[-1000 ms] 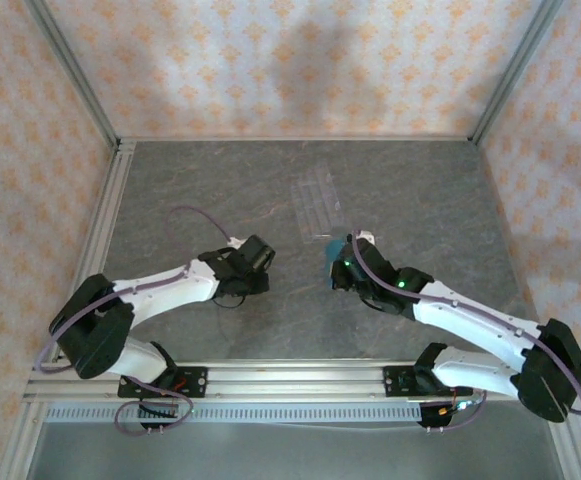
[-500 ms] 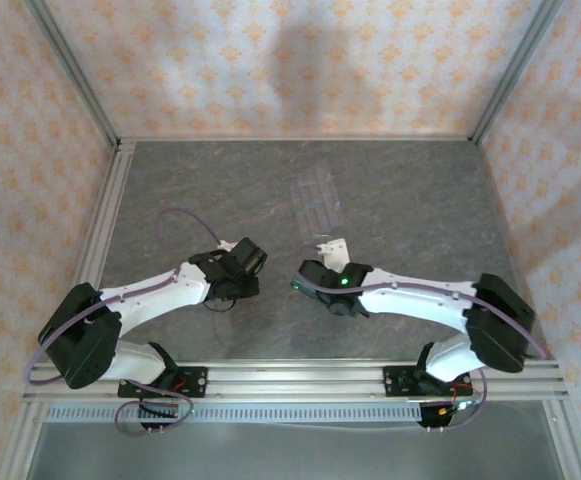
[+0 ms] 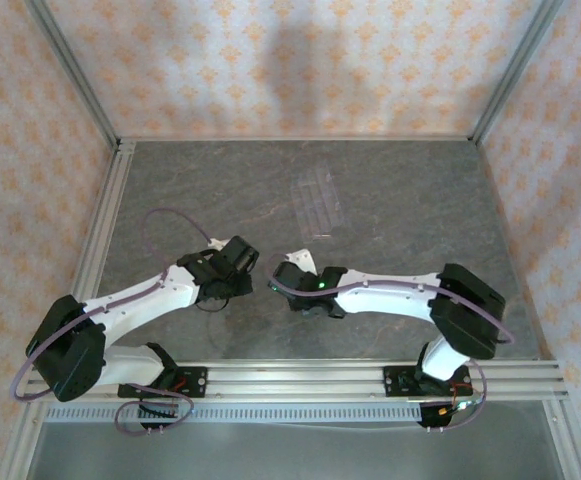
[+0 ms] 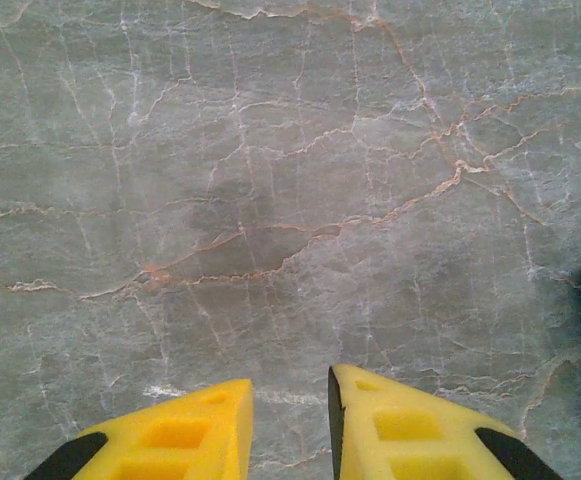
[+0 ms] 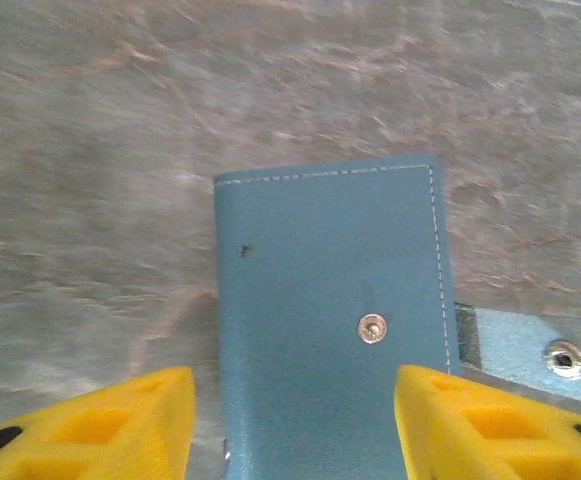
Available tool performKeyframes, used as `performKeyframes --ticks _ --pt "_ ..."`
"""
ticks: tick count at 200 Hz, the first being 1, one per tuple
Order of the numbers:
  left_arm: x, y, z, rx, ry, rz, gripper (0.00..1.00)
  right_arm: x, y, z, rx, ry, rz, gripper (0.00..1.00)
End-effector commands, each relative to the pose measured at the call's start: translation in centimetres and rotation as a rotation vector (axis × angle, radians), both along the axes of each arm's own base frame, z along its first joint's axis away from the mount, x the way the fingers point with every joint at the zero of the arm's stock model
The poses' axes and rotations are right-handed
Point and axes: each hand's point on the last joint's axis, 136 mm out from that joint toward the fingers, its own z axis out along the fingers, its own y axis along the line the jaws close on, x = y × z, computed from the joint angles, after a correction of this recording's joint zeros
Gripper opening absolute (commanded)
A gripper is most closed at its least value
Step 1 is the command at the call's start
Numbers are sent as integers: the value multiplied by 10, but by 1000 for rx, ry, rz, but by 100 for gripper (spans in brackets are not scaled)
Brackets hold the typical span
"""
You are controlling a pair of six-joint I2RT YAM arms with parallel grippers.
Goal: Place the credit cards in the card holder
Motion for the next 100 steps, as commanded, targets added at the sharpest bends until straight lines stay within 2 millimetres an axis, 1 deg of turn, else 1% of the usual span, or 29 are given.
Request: performKeyframes --ticks 1,12,28,45,64,80,100 --pt "-4 6 -4 20 12 -15 28 -1 12 36 204 7 39 58" --pt "-3 -1 -4 -7 13 -35 30 3 0 43 236 0 9 59" --pt "-1 -13 -4 -33 2 -69 32 13 -26 41 230 0 -60 58" --pt "0 -28 -1 -43 -9 -119 34 20 -50 34 216 15 -124 53" --pt "0 -49 -2 -38 -7 -183 35 26 -72 24 214 35 -186 44" --pt "-2 -65 -10 -15 11 -222 35 29 -81 20 250 55 -214 44" --pt "-3 -84 -19 -7 28 -257 35 30 -77 13 332 112 -218 45"
